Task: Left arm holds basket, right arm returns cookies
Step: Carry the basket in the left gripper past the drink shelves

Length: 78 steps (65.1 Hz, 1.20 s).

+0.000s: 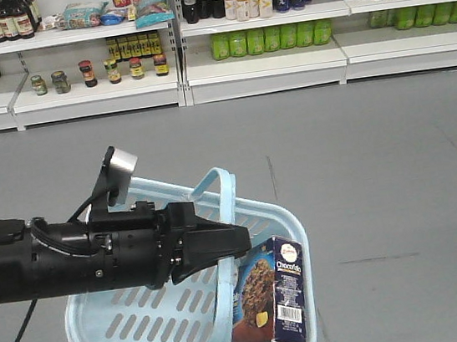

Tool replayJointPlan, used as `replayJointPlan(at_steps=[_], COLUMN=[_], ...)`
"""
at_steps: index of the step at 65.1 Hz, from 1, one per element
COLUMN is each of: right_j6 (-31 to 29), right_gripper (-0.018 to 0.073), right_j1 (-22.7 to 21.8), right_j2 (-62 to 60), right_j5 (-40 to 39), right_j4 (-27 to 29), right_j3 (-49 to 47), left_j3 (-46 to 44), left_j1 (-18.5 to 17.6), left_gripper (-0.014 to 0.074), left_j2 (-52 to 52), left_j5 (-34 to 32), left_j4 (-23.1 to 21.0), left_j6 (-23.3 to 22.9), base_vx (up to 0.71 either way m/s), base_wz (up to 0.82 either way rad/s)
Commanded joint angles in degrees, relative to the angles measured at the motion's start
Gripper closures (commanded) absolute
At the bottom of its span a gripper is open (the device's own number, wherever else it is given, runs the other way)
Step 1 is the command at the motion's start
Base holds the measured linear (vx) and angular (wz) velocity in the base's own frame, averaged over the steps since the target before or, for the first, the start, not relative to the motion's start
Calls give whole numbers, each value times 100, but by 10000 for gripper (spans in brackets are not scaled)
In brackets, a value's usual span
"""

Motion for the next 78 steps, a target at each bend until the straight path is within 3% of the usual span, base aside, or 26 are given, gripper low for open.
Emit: replayJointPlan(at_steps=[1,78], right_j6=[-19,-19], right_gripper=[566,566], right_j1=[-18,-18], right_j2=[-73,-73], right_j5=[-418,-418], right_j4=[-61,-61], right_j3=[102,102], left_j3=[-177,-177], left_j1=[-24,-23], left_gripper=[599,599], left_j2=[-234,-234], left_j5=[323,317], left_j4=[-664,-671], left_j6=[36,36], base_vx=[49,48], base_wz=[2,-4])
